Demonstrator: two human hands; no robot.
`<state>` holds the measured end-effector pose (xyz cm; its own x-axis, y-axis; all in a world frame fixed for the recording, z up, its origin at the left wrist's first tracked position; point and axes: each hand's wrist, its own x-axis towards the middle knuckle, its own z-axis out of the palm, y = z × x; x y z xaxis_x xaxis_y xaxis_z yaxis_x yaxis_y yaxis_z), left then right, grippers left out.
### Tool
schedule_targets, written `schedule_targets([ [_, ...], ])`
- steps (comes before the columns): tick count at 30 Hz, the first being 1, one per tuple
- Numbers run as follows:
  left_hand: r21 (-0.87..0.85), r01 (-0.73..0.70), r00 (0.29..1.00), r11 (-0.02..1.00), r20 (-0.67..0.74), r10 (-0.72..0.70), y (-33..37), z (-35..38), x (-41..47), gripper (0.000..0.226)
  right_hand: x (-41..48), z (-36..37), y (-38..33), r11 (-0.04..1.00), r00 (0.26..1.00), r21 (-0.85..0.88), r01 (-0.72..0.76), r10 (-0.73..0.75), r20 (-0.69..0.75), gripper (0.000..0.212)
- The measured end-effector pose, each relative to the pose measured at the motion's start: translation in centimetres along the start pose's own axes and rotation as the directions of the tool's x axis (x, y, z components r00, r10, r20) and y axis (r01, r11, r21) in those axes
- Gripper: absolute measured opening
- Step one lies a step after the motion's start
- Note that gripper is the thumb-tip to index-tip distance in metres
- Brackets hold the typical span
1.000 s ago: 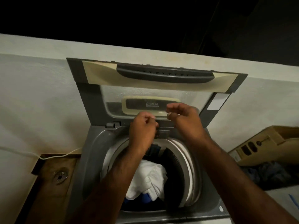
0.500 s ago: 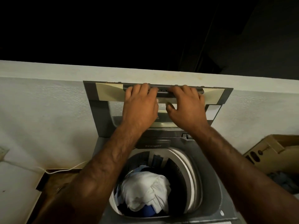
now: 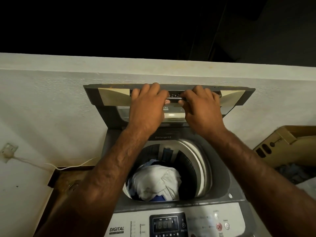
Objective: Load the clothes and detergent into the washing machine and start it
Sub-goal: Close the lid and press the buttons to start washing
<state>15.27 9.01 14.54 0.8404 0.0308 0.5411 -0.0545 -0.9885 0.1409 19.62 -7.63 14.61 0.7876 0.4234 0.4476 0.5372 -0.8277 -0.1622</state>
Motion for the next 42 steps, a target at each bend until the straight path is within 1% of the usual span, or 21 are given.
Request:
schedule_targets([
  [5, -0.057, 0.004, 1.000, 0.998, -0.002, -0.004, 1.5, -1.2, -4.1, 0.017, -4.2, -0.9, -0.5, 1.000, 1.000, 0.011, 0.015, -0.015, -0.017, 0.018],
  [7, -0.081, 0.017, 1.000, 0.997, 0.006, -0.017, 2.1, -1.8, -6.0, 0.015, -5.9, -1.4, -0.6, 0.999, 0.999, 0.016, 0.035, -0.035, -0.003, 0.015],
  [10, -0.096, 0.061, 0.995, 0.993, 0.084, -0.053, 3.2, -2.4, -9.0, 0.017, -8.9, -1.9, -0.5, 0.996, 0.994, 0.041, 0.085, -0.088, 0.058, 0.013],
  [13, -0.136, 0.116, 0.975, 0.984, 0.206, -0.086, 4.0, -2.3, -12.3, 0.017, -12.1, -1.5, -0.4, 0.991, 0.978, 0.092, 0.096, -0.111, 0.175, 0.010],
  [15, -0.160, 0.159, 0.947, 0.974, 0.305, -0.104, 4.4, -1.5, -14.5, 0.018, -14.2, -0.7, -0.2, 0.989, 0.955, 0.126, 0.079, -0.112, 0.274, 0.011],
  [19, -0.184, 0.286, 0.861, 0.940, 0.480, -0.168, 5.0, 0.6, -18.0, 0.018, -17.5, 1.8, 0.1, 0.986, 0.897, 0.168, 0.010, -0.083, 0.434, 0.021],
  [22, -0.190, 0.350, 0.812, 0.917, 0.550, -0.196, 4.9, 2.0, -19.1, 0.018, -18.5, 3.7, 0.4, 0.986, 0.856, 0.165, -0.015, -0.072, 0.511, 0.025],
  [27, -0.144, 0.399, 0.738, 0.906, 0.637, -0.224, 4.8, 3.8, -19.7, 0.020, -18.8, 5.8, 0.9, 0.985, 0.776, 0.168, -0.043, -0.073, 0.626, 0.026],
  [29, -0.135, 0.413, 0.724, 0.901, 0.649, -0.235, 4.8, 4.4, -19.8, 0.020, -18.9, 6.3, 1.0, 0.985, 0.756, 0.163, -0.048, -0.071, 0.651, 0.027],
  [34, -0.109, 0.431, 0.680, 0.896, 0.691, -0.243, 4.4, 5.6, -19.5, 0.021, -18.6, 7.2, 1.2, 0.983, 0.739, 0.168, -0.079, -0.055, 0.671, 0.028],
  [38, -0.079, 0.414, 0.640, 0.907, 0.733, -0.229, 3.9, 6.7, -19.2, 0.024, -18.3, 7.7, 1.2, 0.979, 0.725, 0.172, -0.112, -0.038, 0.688, 0.029],
  [42, -0.086, 0.411, 0.612, 0.907, 0.764, -0.205, 3.3, 7.2, -19.1, 0.021, -17.6, 8.0, 1.5, 0.974, 0.681, 0.178, -0.139, -0.037, 0.732, 0.030],
])
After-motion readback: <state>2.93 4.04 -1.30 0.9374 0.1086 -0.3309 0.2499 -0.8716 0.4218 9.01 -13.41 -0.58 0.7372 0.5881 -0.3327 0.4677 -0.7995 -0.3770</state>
